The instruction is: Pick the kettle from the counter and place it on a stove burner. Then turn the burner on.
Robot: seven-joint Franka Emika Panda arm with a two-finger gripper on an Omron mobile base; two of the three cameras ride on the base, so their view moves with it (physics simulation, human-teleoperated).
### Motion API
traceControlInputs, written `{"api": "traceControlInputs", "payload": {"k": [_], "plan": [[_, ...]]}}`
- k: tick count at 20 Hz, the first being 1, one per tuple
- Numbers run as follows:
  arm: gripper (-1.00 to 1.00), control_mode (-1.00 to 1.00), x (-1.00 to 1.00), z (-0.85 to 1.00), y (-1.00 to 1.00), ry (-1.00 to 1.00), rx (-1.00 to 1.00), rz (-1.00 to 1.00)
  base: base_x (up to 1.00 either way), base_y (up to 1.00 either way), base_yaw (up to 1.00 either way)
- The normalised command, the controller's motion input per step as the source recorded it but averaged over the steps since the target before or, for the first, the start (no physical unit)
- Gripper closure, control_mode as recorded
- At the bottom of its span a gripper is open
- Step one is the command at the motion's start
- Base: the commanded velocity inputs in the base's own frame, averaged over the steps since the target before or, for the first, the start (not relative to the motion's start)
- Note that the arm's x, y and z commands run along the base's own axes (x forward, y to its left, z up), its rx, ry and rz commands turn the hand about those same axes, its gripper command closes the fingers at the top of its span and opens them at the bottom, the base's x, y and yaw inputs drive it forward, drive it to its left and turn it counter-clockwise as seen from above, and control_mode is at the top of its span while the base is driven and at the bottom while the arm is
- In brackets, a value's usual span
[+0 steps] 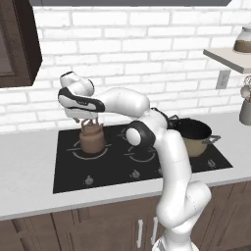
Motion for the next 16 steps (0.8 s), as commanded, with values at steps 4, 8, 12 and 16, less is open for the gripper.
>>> {"api": "traceControlInputs", "payload": {"k": [4,8,12,16], "plan": [[-1.00,-1.00,0.01,0.00,0.06,-0.04,0.00,0.00,0.00,0.00,0.00],[-1.00,-1.00,0.01,-0.06,0.14,-0.03,0.00,0.00,0.00,0.00,0.00],[-1.00,-1.00,0.04,-0.26,0.21,-0.06,0.00,0.00,0.00,0.00,0.00],[-1.00,-1.00,0.18,-0.33,0.01,-0.05,0.00,0.00,0.00,0.00,0.00]]}}
